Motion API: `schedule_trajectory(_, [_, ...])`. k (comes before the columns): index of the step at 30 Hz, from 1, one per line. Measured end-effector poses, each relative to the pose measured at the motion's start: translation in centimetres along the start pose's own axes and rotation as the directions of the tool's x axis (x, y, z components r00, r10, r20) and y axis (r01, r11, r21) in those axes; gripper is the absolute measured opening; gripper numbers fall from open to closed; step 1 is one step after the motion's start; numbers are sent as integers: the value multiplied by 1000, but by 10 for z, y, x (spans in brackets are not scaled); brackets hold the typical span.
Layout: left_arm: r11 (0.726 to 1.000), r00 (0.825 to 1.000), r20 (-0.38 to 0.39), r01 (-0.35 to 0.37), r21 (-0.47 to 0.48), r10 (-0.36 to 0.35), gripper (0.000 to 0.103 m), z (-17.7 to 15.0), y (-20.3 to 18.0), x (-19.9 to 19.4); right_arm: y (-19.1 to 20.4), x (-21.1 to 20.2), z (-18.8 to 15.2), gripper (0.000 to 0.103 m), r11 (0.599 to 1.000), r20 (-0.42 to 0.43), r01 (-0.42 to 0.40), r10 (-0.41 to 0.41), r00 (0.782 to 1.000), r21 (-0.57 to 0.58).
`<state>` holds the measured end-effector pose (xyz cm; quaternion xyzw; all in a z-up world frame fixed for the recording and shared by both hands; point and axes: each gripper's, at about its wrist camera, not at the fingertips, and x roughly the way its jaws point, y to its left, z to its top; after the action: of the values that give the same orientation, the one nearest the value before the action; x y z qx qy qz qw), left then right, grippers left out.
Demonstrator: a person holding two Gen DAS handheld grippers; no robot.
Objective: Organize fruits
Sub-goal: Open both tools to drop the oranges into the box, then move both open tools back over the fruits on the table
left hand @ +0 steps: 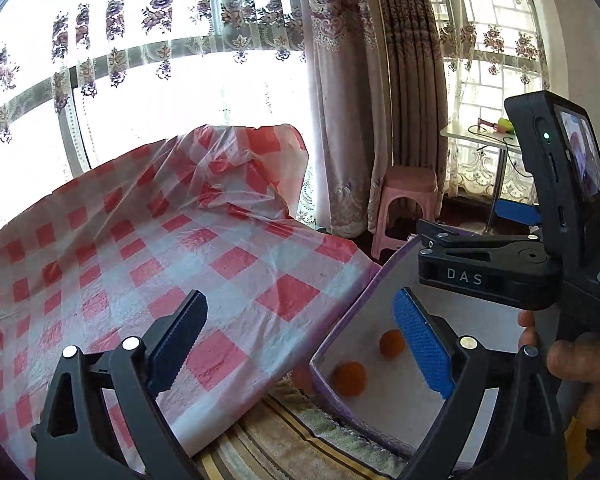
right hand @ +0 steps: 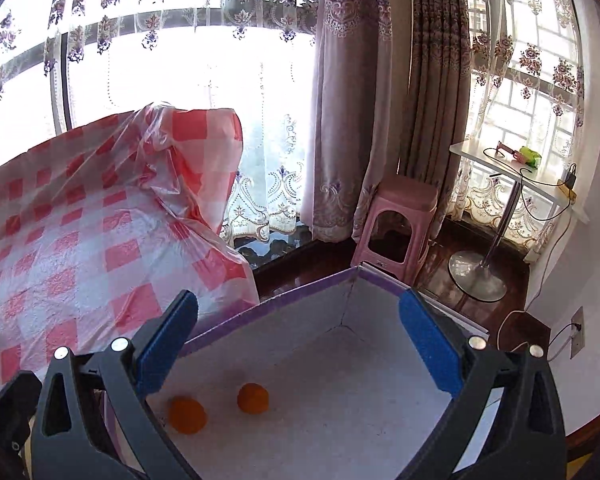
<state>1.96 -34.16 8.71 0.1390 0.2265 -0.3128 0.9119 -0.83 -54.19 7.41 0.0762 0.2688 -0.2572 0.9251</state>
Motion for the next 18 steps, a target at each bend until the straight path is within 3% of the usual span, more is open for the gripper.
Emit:
schedule_trajectory(5, [996,999,19,-39,-78,41,91,-4,27,-17,15,-31,2,101,995,46,-91,92,995,-28])
schedule_trajectory(8, [991,998,30,-57,-123,62,91,-10,42,-30,29,-40,1,101,978,33,-207,208,978,-34])
schedule_trajectory(18, [963,988,-2,-153,-221,156,91,-42,92,-69,82,-53,-23,101,943,-65,-328,325,944,-53])
